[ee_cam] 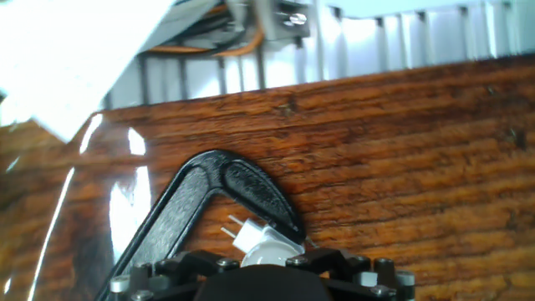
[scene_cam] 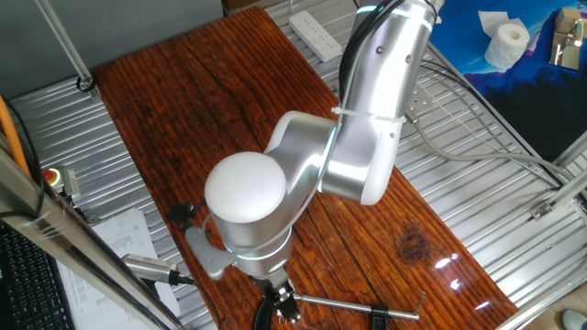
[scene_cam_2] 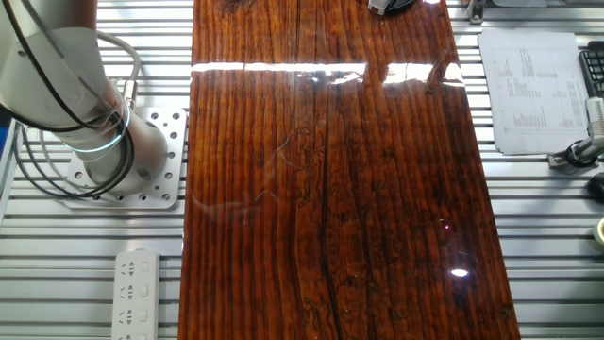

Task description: Install the light bulb by rotating it

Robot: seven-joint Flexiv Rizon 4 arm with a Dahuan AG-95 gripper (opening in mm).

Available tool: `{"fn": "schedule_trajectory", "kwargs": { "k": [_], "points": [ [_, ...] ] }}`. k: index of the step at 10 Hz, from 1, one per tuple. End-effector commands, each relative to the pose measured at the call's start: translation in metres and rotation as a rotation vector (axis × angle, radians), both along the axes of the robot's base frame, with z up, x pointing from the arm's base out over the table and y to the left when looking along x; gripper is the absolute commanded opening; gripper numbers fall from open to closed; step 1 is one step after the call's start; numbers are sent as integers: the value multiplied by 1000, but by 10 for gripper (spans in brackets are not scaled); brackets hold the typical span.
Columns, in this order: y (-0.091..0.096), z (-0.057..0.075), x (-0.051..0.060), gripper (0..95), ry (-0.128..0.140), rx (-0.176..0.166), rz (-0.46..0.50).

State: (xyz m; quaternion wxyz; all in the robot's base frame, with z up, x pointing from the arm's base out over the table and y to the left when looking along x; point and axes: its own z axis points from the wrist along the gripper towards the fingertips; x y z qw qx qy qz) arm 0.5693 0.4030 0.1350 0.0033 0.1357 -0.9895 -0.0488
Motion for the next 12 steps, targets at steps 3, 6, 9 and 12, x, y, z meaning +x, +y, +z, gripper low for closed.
{"fn": "schedule_trajectory", "kwargs": {
  "k": [3, 6, 9, 12],
  "points": [
    [8, 15, -2, 570, -39, 18, 750],
    [8, 17, -5, 760, -45, -8, 957],
    [6, 17, -7, 760, -36, -41, 1105],
    [1, 12, -10, 760, -38, -46, 1220]
  ]
}}
